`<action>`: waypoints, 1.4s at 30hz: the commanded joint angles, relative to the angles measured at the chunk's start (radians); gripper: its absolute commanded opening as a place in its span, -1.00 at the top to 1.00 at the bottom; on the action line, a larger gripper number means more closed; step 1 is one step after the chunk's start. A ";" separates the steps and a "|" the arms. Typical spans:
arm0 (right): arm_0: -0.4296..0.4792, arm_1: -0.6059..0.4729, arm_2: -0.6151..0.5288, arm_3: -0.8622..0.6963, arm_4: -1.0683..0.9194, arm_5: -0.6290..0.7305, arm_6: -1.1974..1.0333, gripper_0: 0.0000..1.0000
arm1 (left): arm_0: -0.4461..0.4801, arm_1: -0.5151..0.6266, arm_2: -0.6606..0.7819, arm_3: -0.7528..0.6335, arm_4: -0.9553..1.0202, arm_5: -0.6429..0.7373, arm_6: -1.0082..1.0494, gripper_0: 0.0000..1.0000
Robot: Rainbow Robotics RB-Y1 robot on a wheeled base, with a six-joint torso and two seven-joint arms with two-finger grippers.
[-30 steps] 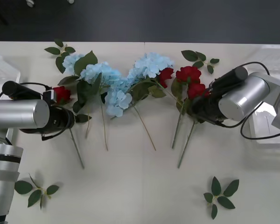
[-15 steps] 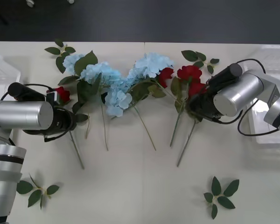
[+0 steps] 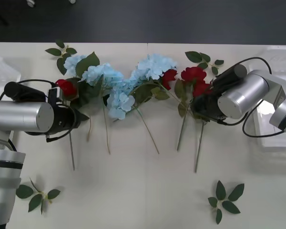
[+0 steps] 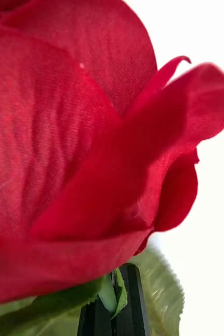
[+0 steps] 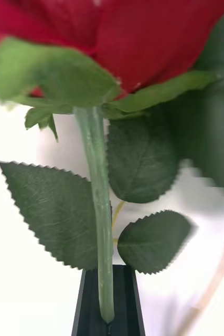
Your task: Put the red flowers into the right box and the blue flowers into the left box
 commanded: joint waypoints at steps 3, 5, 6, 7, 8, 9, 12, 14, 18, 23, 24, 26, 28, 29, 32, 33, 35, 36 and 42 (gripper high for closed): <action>-0.011 -0.044 -0.114 -0.149 -0.015 0.147 0.087 1.00 | 0.086 0.018 0.054 -0.220 0.038 0.012 -0.053 1.00; -0.008 -0.050 -0.160 -0.180 -0.017 0.207 0.110 1.00 | 0.106 0.018 0.069 -0.275 0.065 0.027 -0.060 1.00; -0.004 -0.050 -0.174 -0.187 -0.017 0.222 0.124 1.00 | 0.109 0.018 0.077 -0.290 0.077 0.033 -0.062 1.00; 0.000 -0.050 -0.205 -0.203 -0.017 0.253 0.155 1.00 | 0.115 0.018 0.091 -0.316 0.103 0.047 -0.066 1.00; 0.008 -0.050 -0.229 -0.215 -0.015 0.276 0.178 1.00 | 0.120 0.018 0.100 -0.338 0.123 0.059 -0.071 1.00; 0.017 -0.050 -0.266 -0.230 -0.015 0.307 0.210 1.00 | 0.123 0.018 0.115 -0.362 0.149 0.078 -0.076 1.00; 0.045 -0.059 -0.374 -0.269 -0.020 0.388 0.319 1.00 | 0.123 0.018 0.174 -0.408 0.258 0.124 -0.093 1.00; 0.051 -0.066 -0.417 -0.278 -0.021 0.422 0.385 1.00 | 0.124 0.018 0.204 -0.422 0.321 0.139 -0.109 1.00; 0.069 -0.092 -0.519 -0.276 -0.011 0.509 0.614 1.00 | 0.123 0.018 0.292 -0.431 0.500 0.170 -0.223 1.00; 0.118 -0.122 -0.650 -0.270 -0.008 0.543 0.818 1.00 | 0.126 0.018 0.358 -0.416 0.669 0.170 -0.370 1.00; 0.135 -0.127 -0.688 -0.262 -0.009 0.546 0.874 1.00 | 0.128 0.018 0.365 -0.416 0.703 0.170 -0.421 1.00; 0.154 -0.130 -0.746 -0.249 -0.009 0.548 0.956 1.00 | 0.129 0.018 0.379 -0.415 0.749 0.170 -0.484 1.00; 0.173 -0.131 -0.809 -0.223 0.002 0.548 1.060 1.00 | 0.132 0.018 0.396 -0.415 0.805 0.170 -0.559 1.00; 0.177 -0.131 -0.834 -0.210 0.014 0.548 1.101 1.00 | 0.132 0.018 0.401 -0.415 0.828 0.170 -0.590 1.00; 0.189 -0.135 -0.891 -0.173 0.077 0.532 1.240 1.00 | 0.144 0.018 0.413 -0.411 0.911 0.170 -0.680 1.00; 0.192 -0.138 -0.906 -0.164 0.097 0.521 1.273 1.00 | 0.147 0.018 0.414 -0.405 0.945 0.170 -0.709 1.00; 0.195 -0.148 -0.924 -0.147 0.141 0.491 1.328 1.00 | 0.154 0.018 0.422 -0.376 1.037 0.170 -0.781 1.00; 0.195 -0.158 -0.929 -0.130 0.163 0.466 1.350 1.00 | 0.158 0.018 0.424 -0.356 1.089 0.170 -0.829 1.00; 0.200 -0.193 -0.946 -0.014 0.176 0.328 1.448 1.00 | 0.163 0.018 0.416 -0.238 1.305 0.171 -1.091 1.00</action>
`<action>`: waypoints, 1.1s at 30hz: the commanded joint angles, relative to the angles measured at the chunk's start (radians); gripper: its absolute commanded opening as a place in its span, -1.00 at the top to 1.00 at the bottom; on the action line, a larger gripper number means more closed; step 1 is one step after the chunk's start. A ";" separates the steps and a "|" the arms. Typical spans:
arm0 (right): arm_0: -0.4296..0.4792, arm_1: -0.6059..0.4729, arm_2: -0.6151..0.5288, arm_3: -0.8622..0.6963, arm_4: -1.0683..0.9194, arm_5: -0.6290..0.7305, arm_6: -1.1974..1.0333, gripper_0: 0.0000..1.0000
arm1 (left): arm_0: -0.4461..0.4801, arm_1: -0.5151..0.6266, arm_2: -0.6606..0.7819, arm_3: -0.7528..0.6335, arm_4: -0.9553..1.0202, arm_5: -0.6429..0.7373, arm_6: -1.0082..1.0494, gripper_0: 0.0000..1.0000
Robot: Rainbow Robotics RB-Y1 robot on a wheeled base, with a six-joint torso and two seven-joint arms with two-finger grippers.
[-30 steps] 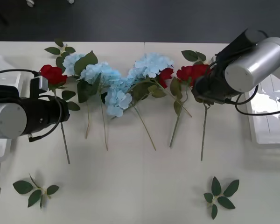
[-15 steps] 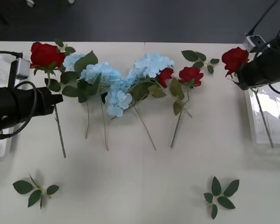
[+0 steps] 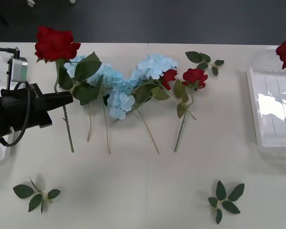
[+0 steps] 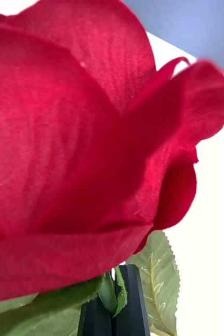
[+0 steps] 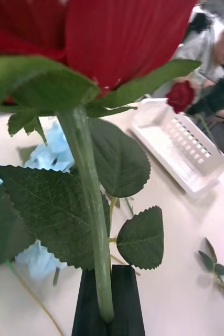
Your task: Put the red flowers into the right box and the blue flowers into the left box
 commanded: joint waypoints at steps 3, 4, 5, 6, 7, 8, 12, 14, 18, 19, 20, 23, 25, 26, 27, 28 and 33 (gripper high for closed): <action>-0.004 -0.064 -0.015 0.107 0.006 -0.147 0.110 1.00 | 0.009 0.016 -0.021 0.112 0.185 0.003 -0.261 1.00; -0.006 -0.064 -0.015 0.122 0.014 -0.162 0.110 1.00 | 0.005 0.016 -0.030 0.124 0.204 0.003 -0.283 1.00; -0.004 -0.064 -0.015 0.136 0.022 -0.182 0.108 1.00 | 0.004 0.016 -0.041 0.132 0.221 0.001 -0.303 1.00; -0.003 -0.064 -0.015 0.155 0.034 -0.202 0.107 1.00 | 0.004 0.016 -0.053 0.135 0.235 -0.005 -0.319 1.00; 0.002 -0.064 -0.015 0.164 0.037 -0.216 0.104 1.00 | 0.004 0.017 -0.061 0.133 0.244 -0.012 -0.326 1.00; 0.008 -0.064 -0.014 0.173 0.037 -0.230 0.099 1.00 | 0.004 0.017 -0.070 0.130 0.261 -0.023 -0.330 1.00; 0.040 -0.063 -0.014 0.178 0.022 -0.246 0.073 1.00 | 0.004 0.017 -0.091 0.130 0.345 -0.039 -0.342 1.00; 0.059 -0.061 -0.011 0.178 -0.017 -0.245 0.031 1.00 | 0.004 0.017 -0.100 0.129 0.391 -0.045 -0.355 1.00; 0.076 -0.061 0.019 0.178 -0.058 -0.243 -0.070 1.00 | 0.001 0.017 -0.104 0.119 0.443 -0.037 -0.422 1.00; 0.079 -0.061 0.023 0.178 -0.061 -0.237 -0.091 1.00 | -0.004 0.017 -0.104 0.119 0.451 -0.023 -0.424 1.00; 0.079 -0.061 0.026 0.178 -0.063 -0.234 -0.107 1.00 | -0.013 0.017 -0.100 0.119 0.451 -0.005 -0.425 1.00; 0.079 -0.061 0.040 0.176 -0.069 -0.233 -0.125 1.00 | -0.059 0.017 -0.074 0.119 0.451 0.075 -0.425 1.00; 0.079 -0.061 0.040 0.176 -0.072 -0.233 -0.128 1.00 | -0.088 0.017 -0.056 0.121 0.451 0.121 -0.425 1.00; 0.077 -0.061 0.040 0.176 -0.073 -0.233 -0.128 0.84 | -0.107 0.017 -0.045 0.121 0.449 0.146 -0.424 1.00; 0.079 -0.061 0.040 0.176 -0.073 -0.233 -0.128 0.58 | -0.114 0.017 -0.039 0.121 0.448 0.159 -0.424 1.00; 0.079 -0.061 0.040 0.175 -0.075 -0.234 -0.128 0.05 | -0.133 0.017 -0.030 0.121 0.443 0.190 -0.424 1.00; 0.080 -0.061 0.040 0.175 -0.078 -0.246 -0.125 -0.44 | -0.185 -0.006 0.001 0.130 0.443 0.279 -0.425 1.00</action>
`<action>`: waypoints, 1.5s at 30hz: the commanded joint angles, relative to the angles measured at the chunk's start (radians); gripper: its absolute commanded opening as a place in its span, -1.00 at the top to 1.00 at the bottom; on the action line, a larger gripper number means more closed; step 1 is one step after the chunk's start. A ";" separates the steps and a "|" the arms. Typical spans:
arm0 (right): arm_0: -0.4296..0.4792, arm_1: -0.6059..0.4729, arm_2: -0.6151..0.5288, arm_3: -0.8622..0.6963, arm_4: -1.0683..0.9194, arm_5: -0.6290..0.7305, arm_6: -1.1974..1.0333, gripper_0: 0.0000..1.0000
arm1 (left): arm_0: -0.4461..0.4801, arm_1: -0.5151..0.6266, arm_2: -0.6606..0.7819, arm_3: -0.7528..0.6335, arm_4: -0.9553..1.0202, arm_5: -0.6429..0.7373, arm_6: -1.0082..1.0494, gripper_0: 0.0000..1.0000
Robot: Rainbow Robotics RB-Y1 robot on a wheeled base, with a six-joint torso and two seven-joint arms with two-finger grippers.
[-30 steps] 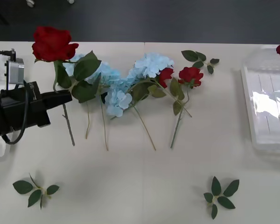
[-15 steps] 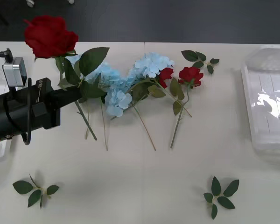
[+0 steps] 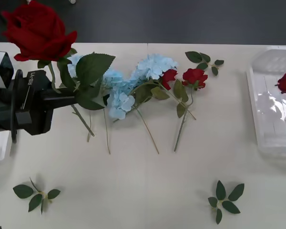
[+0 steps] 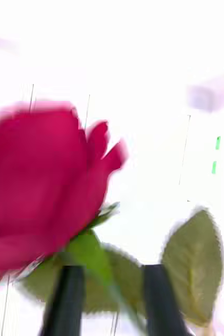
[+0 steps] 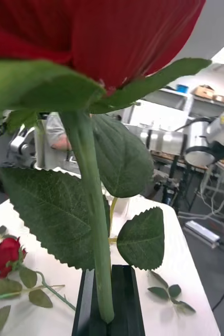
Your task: Put the red flowers into the right box and the blue flowers into the left box
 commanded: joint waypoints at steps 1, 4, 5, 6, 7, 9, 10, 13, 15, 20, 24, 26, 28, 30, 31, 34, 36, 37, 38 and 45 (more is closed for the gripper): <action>-0.014 -0.027 -0.020 -0.018 -0.006 -0.018 0.001 -0.44 | -0.065 -0.024 0.046 -0.015 -0.009 0.091 -0.022 1.00; -0.014 -0.027 -0.015 -0.018 -0.006 -0.018 0.004 -0.44 | -0.097 -0.053 0.072 -0.015 -0.034 0.155 -0.022 1.00; -0.014 -0.027 -0.014 -0.023 -0.006 -0.020 0.004 -0.44 | -0.111 -0.065 0.075 -0.015 -0.046 0.183 -0.022 1.00; -0.014 -0.027 -0.012 -0.027 -0.006 -0.020 0.004 -0.44 | -0.122 -0.073 0.075 -0.017 -0.057 0.200 -0.023 1.00; -0.014 -0.027 -0.007 -0.035 -0.008 -0.020 0.004 -0.44 | -0.132 -0.084 0.075 -0.015 -0.071 0.220 -0.025 1.00; -0.010 -0.027 -0.001 -0.059 -0.015 -0.018 0.001 -0.44 | -0.152 -0.105 0.073 -0.017 -0.097 0.225 -0.026 1.00; -0.009 -0.027 -0.001 -0.084 -0.020 -0.014 -0.001 -0.44 | -0.165 -0.119 0.073 -0.015 -0.112 0.225 -0.028 1.00; -0.007 -0.027 -0.004 -0.187 -0.032 0.040 -0.007 -0.44 | -0.195 -0.157 0.069 -0.015 -0.158 0.225 -0.029 1.00; -0.006 -0.027 -0.007 -0.273 -0.043 0.081 -0.018 -0.44 | -0.208 -0.174 0.049 -0.015 -0.184 0.225 -0.029 1.00; -0.006 -0.027 -0.007 -0.443 -0.111 0.126 -0.108 -0.44 | -0.235 -0.214 0.007 -0.015 -0.250 0.225 -0.029 1.00; 0.037 -0.027 -0.018 -0.566 -0.223 0.041 -0.107 -0.44 | -0.244 -0.239 -0.027 -0.015 -0.296 0.225 -0.028 1.00; 0.089 -0.027 -0.009 -0.622 -0.278 -0.052 -0.102 -0.44 | -0.249 -0.249 -0.046 -0.015 -0.321 0.225 -0.025 1.00; 0.146 -0.027 0.003 -0.662 -0.318 -0.141 -0.096 -0.44 | -0.251 -0.255 -0.066 -0.015 -0.342 0.225 -0.025 1.00; 0.230 -0.027 0.037 -0.708 -0.350 -0.295 -0.084 -0.44 | -0.255 -0.266 -0.083 -0.015 -0.379 0.225 -0.028 1.00; 0.263 -0.027 0.057 -0.725 -0.358 -0.359 -0.078 -0.44 | -0.258 -0.274 -0.086 -0.015 -0.390 0.225 -0.028 1.00; 0.355 -0.027 0.140 -0.770 -0.364 -0.571 -0.053 -0.44 | -0.266 -0.288 -0.092 -0.011 -0.408 0.225 -0.026 1.00; 0.391 -0.032 0.198 -0.790 -0.367 -0.692 -0.009 -0.44 | -0.280 -0.292 -0.096 0.005 -0.413 0.225 -0.028 1.00; 0.407 -0.041 0.244 -0.799 -0.374 -0.764 0.019 -0.44 | -0.294 -0.293 -0.099 0.024 -0.411 0.225 -0.029 1.00; 0.414 -0.052 0.279 -0.805 -0.379 -0.818 0.036 -0.44 | -0.304 -0.292 -0.099 0.040 -0.408 0.225 -0.030 1.00; 0.398 -0.160 0.620 -0.814 -0.382 -1.192 0.134 -0.44 | -0.366 -0.292 -0.096 0.107 -0.385 0.225 -0.030 1.00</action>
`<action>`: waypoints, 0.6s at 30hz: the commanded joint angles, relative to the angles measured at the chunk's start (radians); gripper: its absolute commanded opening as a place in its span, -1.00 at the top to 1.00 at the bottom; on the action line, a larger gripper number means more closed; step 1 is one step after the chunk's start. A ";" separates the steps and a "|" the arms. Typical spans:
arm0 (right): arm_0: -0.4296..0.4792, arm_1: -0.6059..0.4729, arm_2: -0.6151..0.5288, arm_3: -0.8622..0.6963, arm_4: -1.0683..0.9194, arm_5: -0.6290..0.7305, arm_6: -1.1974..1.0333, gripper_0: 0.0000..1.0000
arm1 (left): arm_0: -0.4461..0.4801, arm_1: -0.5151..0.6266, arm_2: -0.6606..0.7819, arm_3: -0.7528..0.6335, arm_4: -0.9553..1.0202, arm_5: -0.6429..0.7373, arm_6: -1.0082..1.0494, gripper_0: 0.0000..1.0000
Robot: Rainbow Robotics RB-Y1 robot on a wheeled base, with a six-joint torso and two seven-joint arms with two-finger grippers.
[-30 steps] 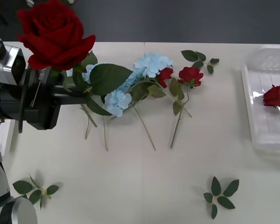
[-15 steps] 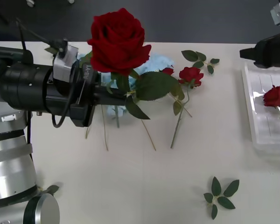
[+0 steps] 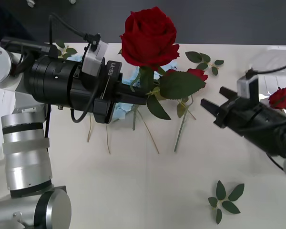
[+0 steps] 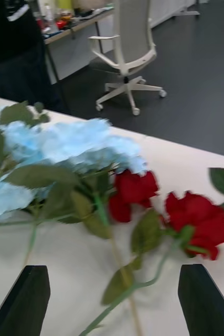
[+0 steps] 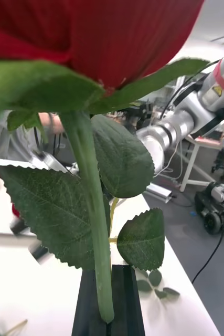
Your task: Put the red flowers into the right box and the blue flowers into the left box
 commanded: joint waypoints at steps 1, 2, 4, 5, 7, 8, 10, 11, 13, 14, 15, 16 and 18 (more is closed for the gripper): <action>-0.059 -0.092 0.157 -0.039 0.007 -0.124 0.043 -0.44 | -0.054 0.000 -0.002 -0.008 0.015 0.003 -0.030 1.00; -0.082 -0.107 0.202 -0.042 0.009 -0.149 0.043 -0.45 | -0.054 0.000 -0.005 -0.008 0.014 0.003 -0.030 1.00; -0.126 -0.119 0.274 -0.046 0.012 -0.187 0.043 -0.44 | -0.054 0.000 -0.015 -0.008 0.015 0.003 -0.030 1.00; -0.157 -0.121 0.318 -0.046 0.013 -0.212 0.043 -0.44 | -0.054 0.000 -0.018 -0.008 0.020 0.003 -0.030 1.00; -0.205 -0.112 0.381 -0.047 0.018 -0.246 0.043 -0.44 | -0.054 0.000 -0.022 -0.008 0.021 0.003 -0.030 1.00; -0.228 -0.101 0.415 -0.047 0.018 -0.270 0.043 -0.44 | -0.054 0.000 -0.022 -0.008 0.021 0.003 -0.030 1.00; -0.258 -0.078 0.458 -0.047 0.024 -0.301 0.043 -0.44 | -0.054 0.000 -0.022 -0.008 0.021 0.003 -0.030 1.00; -0.275 -0.061 0.478 -0.047 0.030 -0.319 0.043 -0.44 | -0.054 0.000 -0.022 -0.008 0.021 0.003 -0.030 1.00; -0.297 -0.041 0.499 -0.047 0.039 -0.331 0.046 -0.44 | -0.054 0.000 -0.022 -0.008 0.021 0.003 -0.030 1.00; -0.314 -0.029 0.514 -0.047 0.044 -0.333 0.046 -0.44 | -0.054 0.000 -0.022 -0.008 0.021 0.003 -0.030 1.00; -0.331 -0.018 0.528 -0.047 0.049 -0.333 0.049 -0.45 | -0.054 0.000 -0.022 -0.008 0.021 0.003 -0.030 1.00; -0.340 -0.013 0.534 -0.047 0.050 -0.333 0.049 -0.44 | -0.054 0.000 -0.022 -0.008 0.021 0.003 -0.030 1.00; -0.363 -0.001 0.550 -0.050 0.059 -0.333 0.051 -0.44 | -0.054 0.000 -0.022 -0.008 0.021 0.003 -0.030 1.00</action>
